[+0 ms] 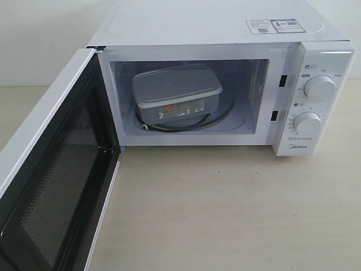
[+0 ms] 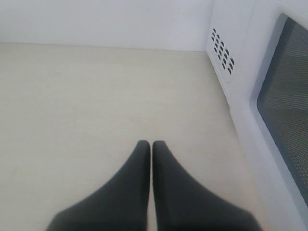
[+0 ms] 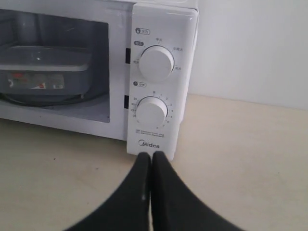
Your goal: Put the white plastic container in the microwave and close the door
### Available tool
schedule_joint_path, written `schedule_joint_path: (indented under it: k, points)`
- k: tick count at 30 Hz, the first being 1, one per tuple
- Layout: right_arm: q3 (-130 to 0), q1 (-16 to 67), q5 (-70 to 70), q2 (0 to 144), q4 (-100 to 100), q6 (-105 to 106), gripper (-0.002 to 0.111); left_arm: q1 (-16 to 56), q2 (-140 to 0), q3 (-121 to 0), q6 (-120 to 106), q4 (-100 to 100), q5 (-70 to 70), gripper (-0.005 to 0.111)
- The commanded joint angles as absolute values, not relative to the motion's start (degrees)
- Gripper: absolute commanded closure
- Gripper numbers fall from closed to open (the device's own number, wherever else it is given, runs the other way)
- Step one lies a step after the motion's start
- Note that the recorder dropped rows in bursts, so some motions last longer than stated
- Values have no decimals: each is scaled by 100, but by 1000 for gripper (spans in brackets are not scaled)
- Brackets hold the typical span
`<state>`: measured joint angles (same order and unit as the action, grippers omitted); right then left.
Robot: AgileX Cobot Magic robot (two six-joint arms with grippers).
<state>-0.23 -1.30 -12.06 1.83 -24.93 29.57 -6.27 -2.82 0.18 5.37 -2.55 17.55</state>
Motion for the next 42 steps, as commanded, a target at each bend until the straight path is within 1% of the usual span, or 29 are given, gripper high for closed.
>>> schedule_joint_path:
  k: [1, 6, 34, 38, 42]
  points:
    - [0, -173, -1679, 0, -1573, 1812, 109, -606, -302, 0, 587, -260, 1673, 103]
    - [0, -149, -1877, 0, -46, -137, 109, -606, -302, 0, 587, -260, 1673, 103]
    - [0, -149, -1877, 0, -203, 0, 109, -606, -302, 0, 502, -260, 1650, 103]
    - [0, -149, -1877, 0, -203, 0, 109, -606, -302, 0, 502, -260, 1410, 103]
    - [0, -149, -1877, 0, -203, 0, 109, -606, -302, 0, 502, -260, 627, 103]
